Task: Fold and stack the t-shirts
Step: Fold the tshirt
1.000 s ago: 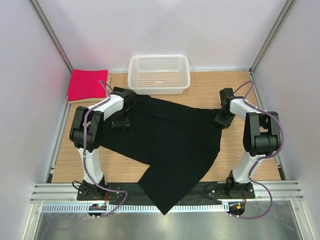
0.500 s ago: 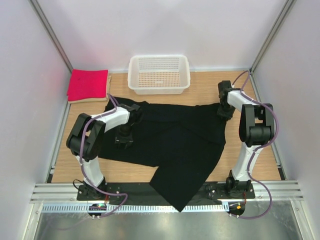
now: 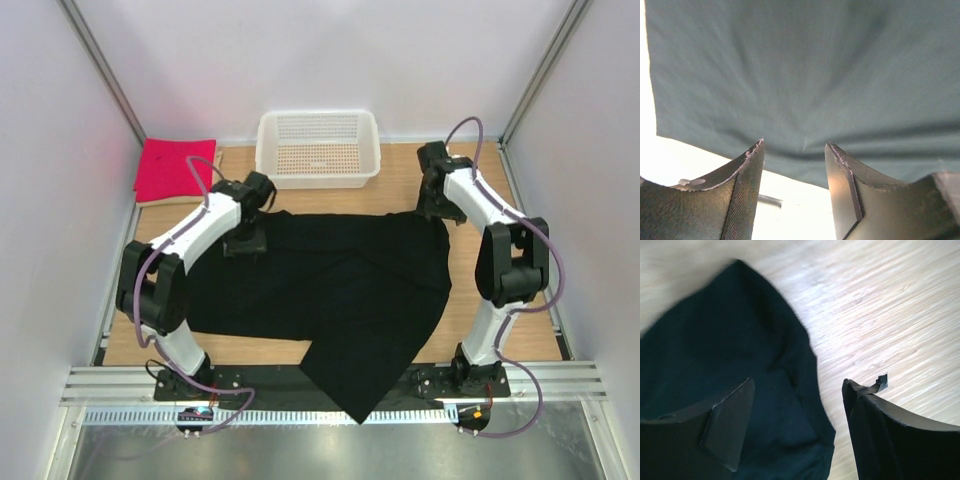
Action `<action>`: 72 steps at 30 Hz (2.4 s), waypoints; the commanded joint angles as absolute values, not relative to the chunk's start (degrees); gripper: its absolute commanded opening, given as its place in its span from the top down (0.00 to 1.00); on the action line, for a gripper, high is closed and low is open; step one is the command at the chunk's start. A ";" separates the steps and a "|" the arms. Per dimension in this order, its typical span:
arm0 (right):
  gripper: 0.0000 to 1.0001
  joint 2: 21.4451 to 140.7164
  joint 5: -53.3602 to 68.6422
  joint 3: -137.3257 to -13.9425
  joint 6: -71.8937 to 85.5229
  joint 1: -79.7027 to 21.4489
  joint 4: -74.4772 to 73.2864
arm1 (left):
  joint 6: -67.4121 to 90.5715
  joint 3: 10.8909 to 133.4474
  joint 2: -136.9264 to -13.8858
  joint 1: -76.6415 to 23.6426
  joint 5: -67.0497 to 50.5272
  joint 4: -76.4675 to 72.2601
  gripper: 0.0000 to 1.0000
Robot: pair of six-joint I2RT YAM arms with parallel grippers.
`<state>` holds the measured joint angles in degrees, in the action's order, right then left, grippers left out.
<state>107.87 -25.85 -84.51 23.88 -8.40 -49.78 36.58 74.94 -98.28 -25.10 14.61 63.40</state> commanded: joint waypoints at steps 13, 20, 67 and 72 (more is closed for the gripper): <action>0.78 88.94 -8.98 -70.23 31.81 -46.84 -41.15 | 29.00 81.03 -107.66 -8.18 2.73 53.00 0.59; 0.52 96.32 -11.87 -67.60 29.71 -53.87 -41.75 | 29.44 82.53 -115.39 -4.84 0.97 50.28 0.59; 0.37 101.42 -9.59 -81.12 26.72 -3.43 -41.49 | 29.53 93.51 -109.50 -0.26 -7.91 48.86 0.53; 0.41 105.81 -8.61 -81.83 24.87 -2.99 -37.18 | 30.76 92.29 -110.66 2.28 -8.69 48.87 0.52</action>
